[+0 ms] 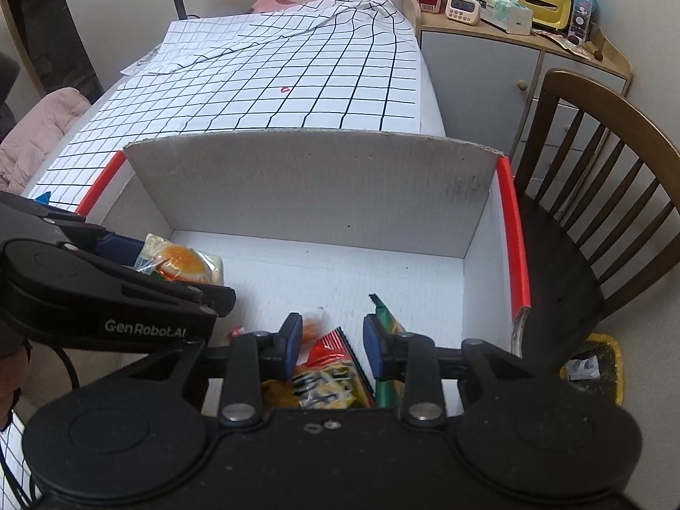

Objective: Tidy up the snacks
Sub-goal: 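Carry the pastry packet and candy into the red-edged box and open both tools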

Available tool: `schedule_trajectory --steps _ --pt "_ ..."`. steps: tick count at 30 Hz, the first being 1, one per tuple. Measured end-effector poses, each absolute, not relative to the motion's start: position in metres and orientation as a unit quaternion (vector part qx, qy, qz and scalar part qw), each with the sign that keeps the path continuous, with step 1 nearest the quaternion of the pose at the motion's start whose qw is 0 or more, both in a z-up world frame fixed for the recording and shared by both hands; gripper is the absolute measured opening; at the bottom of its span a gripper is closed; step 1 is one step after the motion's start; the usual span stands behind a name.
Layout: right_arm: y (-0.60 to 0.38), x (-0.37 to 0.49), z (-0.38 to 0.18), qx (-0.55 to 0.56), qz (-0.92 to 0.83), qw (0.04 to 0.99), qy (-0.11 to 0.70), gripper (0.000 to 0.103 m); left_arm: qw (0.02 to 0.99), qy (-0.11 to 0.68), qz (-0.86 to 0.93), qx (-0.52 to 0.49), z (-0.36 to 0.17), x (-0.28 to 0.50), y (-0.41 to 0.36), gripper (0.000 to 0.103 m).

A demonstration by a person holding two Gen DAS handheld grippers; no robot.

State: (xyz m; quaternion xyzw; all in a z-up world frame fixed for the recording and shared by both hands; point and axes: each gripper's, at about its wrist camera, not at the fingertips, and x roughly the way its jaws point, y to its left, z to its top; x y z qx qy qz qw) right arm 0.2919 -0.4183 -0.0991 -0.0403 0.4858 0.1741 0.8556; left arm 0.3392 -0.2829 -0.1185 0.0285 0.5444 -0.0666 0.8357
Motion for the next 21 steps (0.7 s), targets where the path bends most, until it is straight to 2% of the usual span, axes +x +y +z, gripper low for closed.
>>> schedule_trajectory --steps 11,15,18,21 --pt "-0.427 0.271 -0.08 -0.032 0.193 0.862 0.467 0.045 0.837 0.542 -0.076 0.001 -0.109 0.326 -0.278 0.068" --pt "-0.429 0.263 -0.073 -0.029 0.196 0.866 0.46 0.051 0.846 0.527 -0.081 -0.011 -0.099 0.32 -0.276 0.078" --pt "-0.43 0.257 -0.066 -0.025 0.197 0.87 0.452 0.055 0.85 0.519 -0.085 -0.014 -0.09 0.315 -0.276 0.078" --pt "-0.432 0.25 -0.056 -0.02 0.199 0.875 0.441 0.064 0.858 0.507 -0.089 -0.015 -0.079 0.307 -0.274 0.078"
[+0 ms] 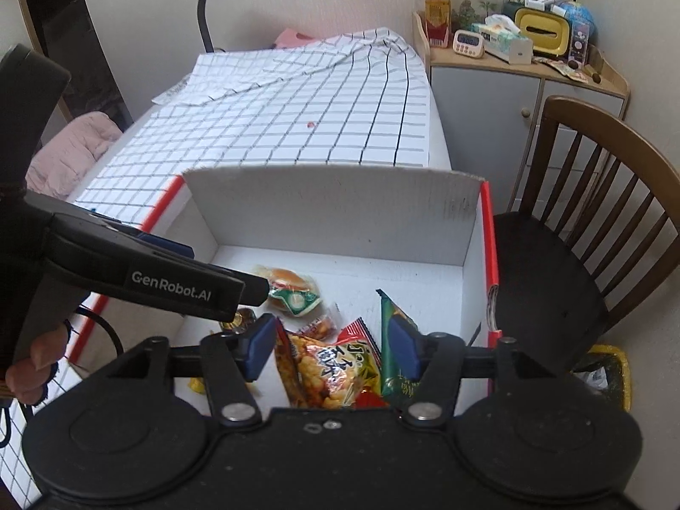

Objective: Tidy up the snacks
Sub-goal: 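Move both tools back over the remaining snacks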

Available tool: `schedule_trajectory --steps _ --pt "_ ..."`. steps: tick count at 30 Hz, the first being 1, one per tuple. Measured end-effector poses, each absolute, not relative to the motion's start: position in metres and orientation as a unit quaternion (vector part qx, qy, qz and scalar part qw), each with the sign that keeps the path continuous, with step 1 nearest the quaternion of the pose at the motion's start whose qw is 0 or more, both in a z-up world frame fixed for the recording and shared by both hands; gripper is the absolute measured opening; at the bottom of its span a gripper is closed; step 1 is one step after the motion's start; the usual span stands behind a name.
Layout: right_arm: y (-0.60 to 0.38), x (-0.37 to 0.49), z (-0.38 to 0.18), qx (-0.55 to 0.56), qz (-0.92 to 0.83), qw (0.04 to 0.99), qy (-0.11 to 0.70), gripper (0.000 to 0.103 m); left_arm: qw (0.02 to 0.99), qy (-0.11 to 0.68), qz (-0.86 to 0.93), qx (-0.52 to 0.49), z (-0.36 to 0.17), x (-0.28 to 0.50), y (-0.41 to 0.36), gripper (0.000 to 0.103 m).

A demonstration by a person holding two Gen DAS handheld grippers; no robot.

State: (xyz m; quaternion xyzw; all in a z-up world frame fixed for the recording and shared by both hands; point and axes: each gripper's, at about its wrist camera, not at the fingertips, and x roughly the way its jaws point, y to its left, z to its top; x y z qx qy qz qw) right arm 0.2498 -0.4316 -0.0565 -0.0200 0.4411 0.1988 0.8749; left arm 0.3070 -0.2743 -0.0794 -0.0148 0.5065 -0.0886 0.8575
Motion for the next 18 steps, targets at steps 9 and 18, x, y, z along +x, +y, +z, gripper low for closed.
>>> schedule_trajectory --steps 9,18 --pt "-0.424 0.224 -0.026 -0.021 0.22 0.887 0.405 0.077 0.879 0.467 -0.094 -0.023 -0.048 0.274 -0.259 0.082" --pt "-0.398 0.202 -0.003 -0.024 0.236 0.897 0.372 0.088 0.9 0.423 -0.102 -0.032 -0.015 0.235 -0.225 0.082"
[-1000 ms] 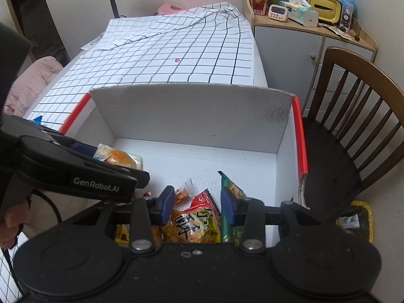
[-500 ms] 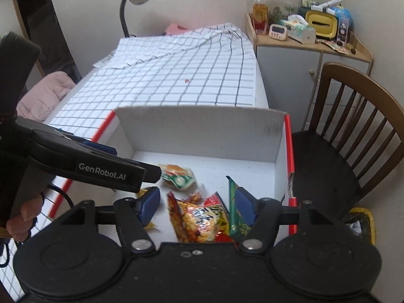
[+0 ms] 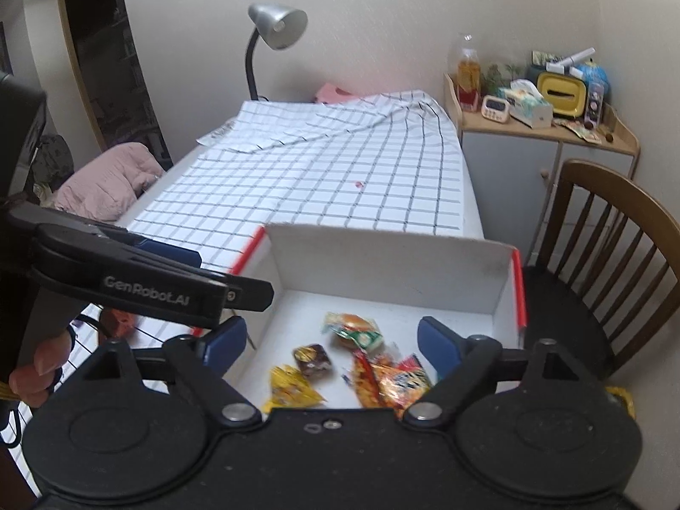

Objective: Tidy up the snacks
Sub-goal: 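Move both tools back over the remaining snacks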

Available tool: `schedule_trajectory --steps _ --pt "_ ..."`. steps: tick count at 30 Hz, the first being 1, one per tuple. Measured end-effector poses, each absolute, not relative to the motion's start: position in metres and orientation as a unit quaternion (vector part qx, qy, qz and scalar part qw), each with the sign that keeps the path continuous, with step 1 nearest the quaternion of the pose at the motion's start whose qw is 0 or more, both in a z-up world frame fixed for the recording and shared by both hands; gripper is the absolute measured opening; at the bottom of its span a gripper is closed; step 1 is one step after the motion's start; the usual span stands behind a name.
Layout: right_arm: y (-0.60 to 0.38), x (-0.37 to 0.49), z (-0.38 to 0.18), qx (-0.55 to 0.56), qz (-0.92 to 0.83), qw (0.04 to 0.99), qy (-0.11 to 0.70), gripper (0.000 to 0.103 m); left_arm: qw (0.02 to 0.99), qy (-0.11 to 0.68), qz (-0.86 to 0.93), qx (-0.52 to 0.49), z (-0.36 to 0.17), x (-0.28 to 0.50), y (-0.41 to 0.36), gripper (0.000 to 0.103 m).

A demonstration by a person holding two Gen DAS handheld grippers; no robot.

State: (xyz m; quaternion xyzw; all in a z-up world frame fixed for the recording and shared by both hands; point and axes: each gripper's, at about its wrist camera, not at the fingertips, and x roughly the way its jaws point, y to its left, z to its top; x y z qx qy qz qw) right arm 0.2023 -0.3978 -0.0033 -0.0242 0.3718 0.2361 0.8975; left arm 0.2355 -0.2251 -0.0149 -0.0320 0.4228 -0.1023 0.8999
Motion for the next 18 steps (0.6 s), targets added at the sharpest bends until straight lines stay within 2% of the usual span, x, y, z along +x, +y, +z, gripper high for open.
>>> schedule_trajectory --steps 4,18 --pt "-0.379 0.191 0.004 -0.028 0.248 0.899 0.36 0.093 0.906 0.408 -0.103 -0.03 -0.005 0.218 -0.204 0.082" --pt "-0.283 0.145 0.015 -0.025 0.3 0.89 0.343 0.098 0.914 0.392 -0.089 -0.054 0.003 0.157 -0.095 0.085"
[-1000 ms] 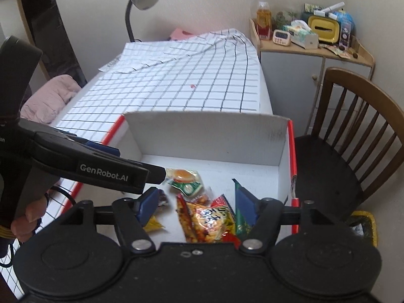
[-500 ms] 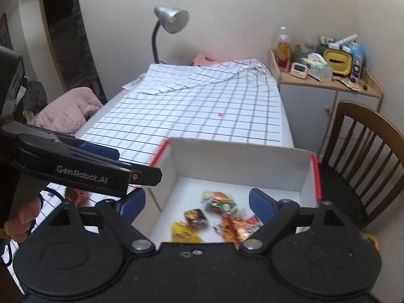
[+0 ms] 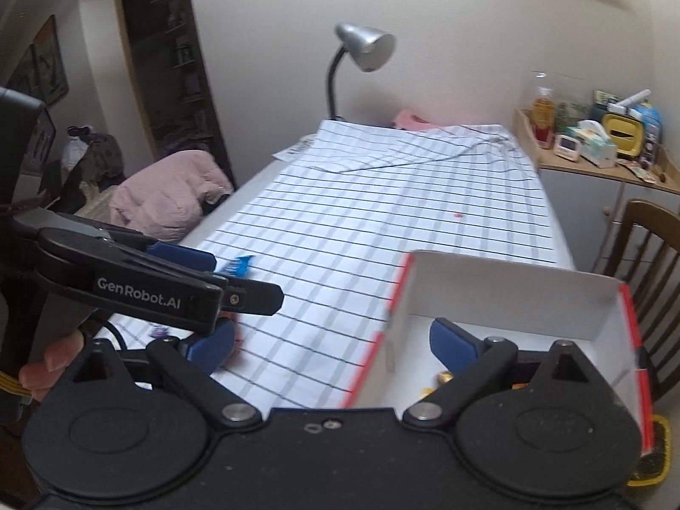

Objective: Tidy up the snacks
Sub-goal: 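Move both tools back over the remaining snacks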

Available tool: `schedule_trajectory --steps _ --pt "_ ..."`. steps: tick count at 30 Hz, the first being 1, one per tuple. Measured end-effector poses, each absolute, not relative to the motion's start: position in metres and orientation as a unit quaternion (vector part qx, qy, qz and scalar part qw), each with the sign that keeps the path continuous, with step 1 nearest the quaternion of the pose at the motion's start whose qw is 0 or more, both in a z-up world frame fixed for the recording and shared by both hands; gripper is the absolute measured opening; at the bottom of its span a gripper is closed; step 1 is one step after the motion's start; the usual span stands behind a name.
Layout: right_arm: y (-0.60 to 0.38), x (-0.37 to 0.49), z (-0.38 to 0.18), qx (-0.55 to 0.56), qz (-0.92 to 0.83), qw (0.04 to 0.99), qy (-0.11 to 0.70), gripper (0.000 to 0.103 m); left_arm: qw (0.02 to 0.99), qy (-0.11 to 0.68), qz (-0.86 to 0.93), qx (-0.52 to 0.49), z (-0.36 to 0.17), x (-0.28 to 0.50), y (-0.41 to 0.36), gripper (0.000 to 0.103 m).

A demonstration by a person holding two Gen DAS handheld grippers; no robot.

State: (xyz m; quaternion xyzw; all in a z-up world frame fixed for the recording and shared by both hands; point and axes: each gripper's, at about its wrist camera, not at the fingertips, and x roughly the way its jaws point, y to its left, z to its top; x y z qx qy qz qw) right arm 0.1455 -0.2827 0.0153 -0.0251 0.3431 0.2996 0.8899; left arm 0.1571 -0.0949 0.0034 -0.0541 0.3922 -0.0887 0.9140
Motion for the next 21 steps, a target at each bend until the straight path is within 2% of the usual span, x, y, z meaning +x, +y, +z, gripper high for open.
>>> schedule_trajectory --steps 8,21 --pt "-0.219 0.134 0.001 -0.026 0.313 0.881 0.354 0.099 0.913 0.396 -0.057 -0.086 -0.011 0.136 -0.017 0.098" --pt "-0.136 0.134 -0.049 -0.02 0.299 0.87 0.391 0.099 0.901 0.417 -0.006 -0.121 -0.058 0.119 0.087 0.098"
